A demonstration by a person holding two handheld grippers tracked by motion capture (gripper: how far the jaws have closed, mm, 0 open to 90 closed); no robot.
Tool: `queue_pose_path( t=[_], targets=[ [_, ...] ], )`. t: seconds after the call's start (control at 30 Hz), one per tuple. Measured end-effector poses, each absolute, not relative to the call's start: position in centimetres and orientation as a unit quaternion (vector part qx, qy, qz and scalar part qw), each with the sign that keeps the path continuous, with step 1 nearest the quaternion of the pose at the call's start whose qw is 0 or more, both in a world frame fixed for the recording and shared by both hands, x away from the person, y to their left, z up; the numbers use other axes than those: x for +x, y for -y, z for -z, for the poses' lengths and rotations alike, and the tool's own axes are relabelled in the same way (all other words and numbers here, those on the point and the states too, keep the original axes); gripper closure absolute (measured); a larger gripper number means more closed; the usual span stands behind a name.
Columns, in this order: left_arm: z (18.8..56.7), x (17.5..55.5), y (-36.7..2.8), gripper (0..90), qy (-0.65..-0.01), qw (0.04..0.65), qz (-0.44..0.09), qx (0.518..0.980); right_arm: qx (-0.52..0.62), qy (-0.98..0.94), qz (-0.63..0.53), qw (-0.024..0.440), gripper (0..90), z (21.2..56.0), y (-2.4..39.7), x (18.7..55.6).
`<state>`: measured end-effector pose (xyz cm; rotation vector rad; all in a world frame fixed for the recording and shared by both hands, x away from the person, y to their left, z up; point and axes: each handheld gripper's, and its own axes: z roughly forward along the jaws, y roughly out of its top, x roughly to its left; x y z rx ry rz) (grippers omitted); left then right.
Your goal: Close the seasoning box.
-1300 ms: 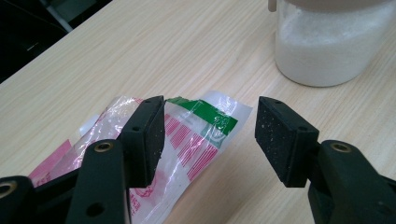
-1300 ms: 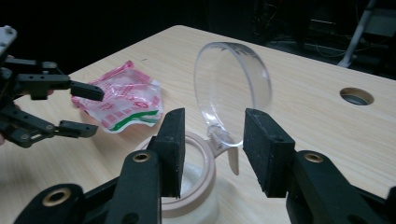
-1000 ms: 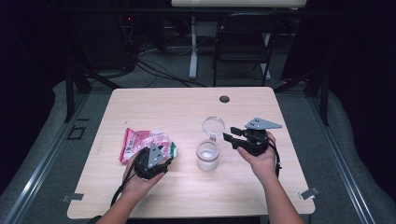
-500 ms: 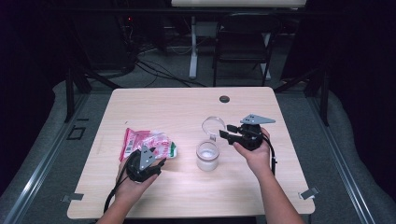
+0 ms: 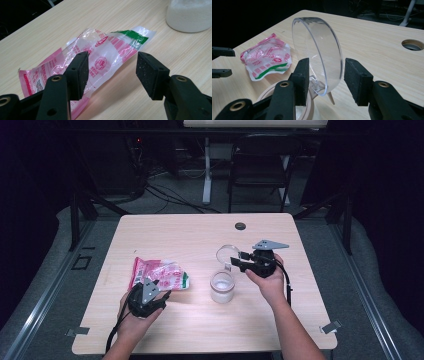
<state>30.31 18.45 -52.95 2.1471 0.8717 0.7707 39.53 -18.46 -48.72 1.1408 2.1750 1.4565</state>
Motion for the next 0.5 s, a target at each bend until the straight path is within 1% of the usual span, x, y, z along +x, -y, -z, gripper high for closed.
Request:
queue_pose_path(
  t=[0.37, 0.5],
  targets=[
    [52.98, 30.23, -18.64, 45.4, -0.337, 0.338, -0.300, 0.826, 0.392, -0.755, -0.507, 0.138, 55.9, 48.80, 18.12, 39.68],
    [52.98, 30.24, -18.63, 48.4, -0.333, 0.338, -0.297, 0.829, 0.392, -0.755, -0.507, 0.141, 56.9, 48.74, 18.12, 39.61]
  ],
)
